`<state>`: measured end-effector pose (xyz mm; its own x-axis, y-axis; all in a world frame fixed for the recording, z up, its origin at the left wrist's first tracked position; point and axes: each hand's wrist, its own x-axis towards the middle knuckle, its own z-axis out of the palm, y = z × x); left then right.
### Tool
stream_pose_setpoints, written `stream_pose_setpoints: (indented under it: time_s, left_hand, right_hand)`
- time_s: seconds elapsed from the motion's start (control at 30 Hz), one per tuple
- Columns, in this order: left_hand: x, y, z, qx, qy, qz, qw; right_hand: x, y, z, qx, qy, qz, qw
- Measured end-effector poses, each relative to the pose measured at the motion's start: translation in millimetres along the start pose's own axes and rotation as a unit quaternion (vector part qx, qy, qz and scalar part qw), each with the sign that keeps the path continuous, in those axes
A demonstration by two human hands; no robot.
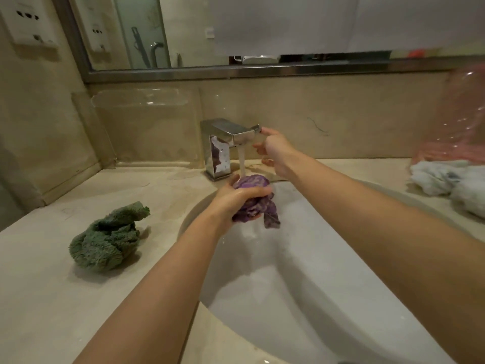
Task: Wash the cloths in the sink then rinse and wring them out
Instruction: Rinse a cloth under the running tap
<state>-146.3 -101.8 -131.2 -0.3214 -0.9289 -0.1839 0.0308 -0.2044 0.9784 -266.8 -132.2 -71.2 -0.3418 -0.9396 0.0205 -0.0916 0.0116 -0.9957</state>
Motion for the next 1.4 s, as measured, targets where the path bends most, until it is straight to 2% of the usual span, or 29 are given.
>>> stream_pose_setpoints:
  time_s: [0.13,0.23,0.3,0.4,0.47,0.53,0.57,0.67,0.77,0.83,0.9,1.03,1.13,1.3,1.4]
  left_hand:
    - [2,-2,0,0.042,0.009,0.002,0.999]
    - [3,-3,1,0.079,0.006,0.032,0.996]
    - [-2,-4,4,0.125,-0.003,0.062,0.99]
    - [-14,-7,11,0.175,-0.027,0.121,0.977]
    - [-21,-11,14,0.199,-0.067,0.185,0.96]
    - [-22,-16,18,0.252,-0.117,0.26,0.925]
    - [-23,-18,20,0.298,-0.141,0.289,0.899]
    - [-28,-20,33,0.468,-0.178,0.36,0.787]
    - [-33,-26,44,0.585,-0.242,0.352,0.689]
    - [-34,-31,48,0.639,-0.266,0.335,0.639]
    - [-36,-33,50,0.684,-0.254,0.322,0.603]
    - [-37,-36,54,0.71,-0.228,0.242,0.62]
    - [-31,-36,57,0.725,-0.174,0.221,0.629]
    - [-21,-23,75,0.709,-0.088,0.229,0.661]
    - [-2,10,96,0.718,-0.042,0.241,0.651]
  right_hand:
    - [-10,-2,-13,-0.011,-0.054,0.003,0.998]
    - [-21,-3,-25,-0.074,-0.147,-0.002,0.986]
    - [-25,-3,-34,-0.087,-0.16,0.003,0.983]
    - [-31,9,-53,-0.123,-0.16,0.08,0.976]
    - [-41,26,-68,-0.178,-0.233,0.174,0.94]
    - [-53,46,-84,-0.163,-0.311,0.221,0.91]
    - [-59,53,-91,-0.119,-0.329,0.222,0.91]
    - [-78,66,-103,-0.026,-0.349,0.196,0.916]
    - [-91,75,-106,-0.066,-0.389,0.194,0.898]
    - [-98,83,-107,-0.124,-0.4,0.199,0.886]
    - [-104,87,-104,-0.153,-0.388,0.196,0.887]
    - [-107,85,-95,-0.186,-0.354,0.174,0.9]
    - [-105,80,-89,-0.294,-0.278,0.111,0.908]
    - [-91,63,-88,-0.507,-0.179,-0.02,0.843]
    - [-63,38,-96,-0.553,-0.112,-0.081,0.822]
